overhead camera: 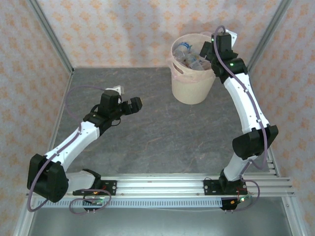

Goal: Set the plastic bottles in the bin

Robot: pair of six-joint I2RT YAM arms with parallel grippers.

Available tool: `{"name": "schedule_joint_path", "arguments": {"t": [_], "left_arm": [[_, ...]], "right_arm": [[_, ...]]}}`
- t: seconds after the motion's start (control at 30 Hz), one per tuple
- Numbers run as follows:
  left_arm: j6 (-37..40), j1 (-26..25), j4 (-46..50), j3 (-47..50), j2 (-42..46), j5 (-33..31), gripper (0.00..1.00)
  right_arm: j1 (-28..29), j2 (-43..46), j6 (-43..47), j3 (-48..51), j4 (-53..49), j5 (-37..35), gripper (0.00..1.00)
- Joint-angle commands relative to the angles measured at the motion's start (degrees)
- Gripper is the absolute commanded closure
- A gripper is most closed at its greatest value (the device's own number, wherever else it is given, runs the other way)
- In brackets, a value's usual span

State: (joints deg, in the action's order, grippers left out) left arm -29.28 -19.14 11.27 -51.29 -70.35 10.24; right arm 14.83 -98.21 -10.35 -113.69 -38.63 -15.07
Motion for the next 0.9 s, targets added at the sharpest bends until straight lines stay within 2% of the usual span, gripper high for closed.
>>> {"name": "schedule_joint_path", "arguments": {"t": [0.0, 0.1, 0.23, 0.33, 0.43, 0.53, 0.63, 0.73, 0.83, 0.87], "left_arm": [[3.5, 0.0, 6.4, -2.1, 3.9, -16.1, 0.0], [6.4, 0.7, 8.0, -1.8, 6.6, -29.8, 0.0], [10.5, 3.4, 5.6, 1.2, 8.3, -45.4, 0.0], [12.6, 7.7, 0.8, 5.3, 7.7, -50.0, 0.0], [14.2, 12.7, -2.0, 7.9, 5.6, -47.8, 0.0], [17.8, 15.7, -8.5, 11.3, 2.3, -44.5, 0.0], [23.0, 16.3, -21.0, 17.6, -0.8, -41.4, 0.0], [22.2, 19.0, -27.2, 20.3, -4.4, -32.7, 0.0], [22.9, 19.8, -30.2, 19.8, -8.2, -26.4, 0.0], [23.2, 19.8, -32.2, 19.9, -8.9, -24.6, 0.0]], "right_arm": [[0.0, 6.4, 2.6, 3.4, -0.7, 0.7, 0.01], [0.0, 13.3, 2.9, 12.5, 5.1, 4.1, 0.01], [0.0, 24.1, 4.0, 30.0, 19.0, 1.1, 0.01], [-0.1, 30.0, 7.0, 45.0, 32.2, -3.8, 0.01], [-0.2, 34.3, 8.7, 56.4, 41.4, -9.4, 0.01], [-0.9, 34.7, 6.2, 64.0, 44.2, -13.8, 0.01], [-1.6, 32.6, 3.7, 70.0, 45.3, -14.1, 0.01], [-2.0, 28.3, 1.7, 74.3, 46.7, -13.8, 0.01], [-2.4, 23.9, 1.6, 77.8, 51.9, -11.2, 0.01], [-2.6, 23.5, 1.6, 76.6, 50.4, -10.0, 0.01]]}}
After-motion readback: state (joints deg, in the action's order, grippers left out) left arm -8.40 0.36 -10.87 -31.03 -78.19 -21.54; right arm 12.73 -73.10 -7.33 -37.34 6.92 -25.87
